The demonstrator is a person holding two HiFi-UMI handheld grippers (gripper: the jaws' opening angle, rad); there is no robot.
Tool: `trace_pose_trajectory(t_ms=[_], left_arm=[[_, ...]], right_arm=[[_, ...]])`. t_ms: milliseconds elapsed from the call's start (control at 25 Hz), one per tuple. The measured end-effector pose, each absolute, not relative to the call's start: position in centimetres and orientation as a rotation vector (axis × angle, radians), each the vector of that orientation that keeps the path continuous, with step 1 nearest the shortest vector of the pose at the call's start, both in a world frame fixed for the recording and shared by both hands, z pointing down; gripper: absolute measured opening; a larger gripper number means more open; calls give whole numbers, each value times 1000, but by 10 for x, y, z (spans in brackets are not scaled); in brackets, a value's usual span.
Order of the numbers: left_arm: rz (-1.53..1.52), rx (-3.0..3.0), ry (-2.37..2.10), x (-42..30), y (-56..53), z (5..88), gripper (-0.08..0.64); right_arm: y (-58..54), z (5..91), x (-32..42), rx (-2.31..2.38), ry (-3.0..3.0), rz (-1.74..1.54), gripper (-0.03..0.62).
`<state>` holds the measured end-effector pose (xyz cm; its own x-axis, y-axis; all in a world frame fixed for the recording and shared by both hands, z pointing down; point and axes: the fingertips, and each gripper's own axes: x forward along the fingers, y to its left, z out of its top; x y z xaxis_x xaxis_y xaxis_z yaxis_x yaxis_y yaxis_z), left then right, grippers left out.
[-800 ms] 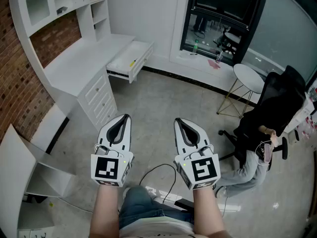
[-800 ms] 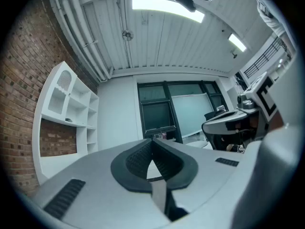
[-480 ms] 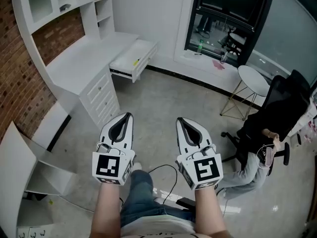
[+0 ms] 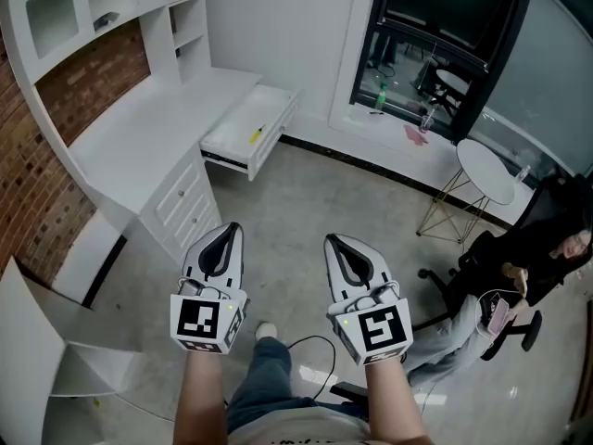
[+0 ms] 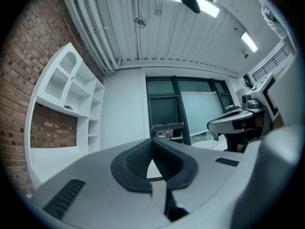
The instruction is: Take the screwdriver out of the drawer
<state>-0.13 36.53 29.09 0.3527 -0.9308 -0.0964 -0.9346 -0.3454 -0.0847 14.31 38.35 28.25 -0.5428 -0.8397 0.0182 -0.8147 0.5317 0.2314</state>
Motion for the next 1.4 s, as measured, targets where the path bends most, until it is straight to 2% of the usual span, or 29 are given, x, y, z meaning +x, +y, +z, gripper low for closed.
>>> trace_pose_trajectory(t_ms=[520, 1000, 1400], left_arm=[[19, -2507, 1713, -82, 149, 280, 12], [-11, -2509, 1805, -118, 27, 304, 12], [-27, -2570, 1811, -121, -133, 327, 12]], right_arm=[[177, 275, 78, 1440, -2625, -267, 9], [43, 297, 75, 1438, -2654, -141, 9], [-117, 319, 63, 1423, -2653, -74, 9]])
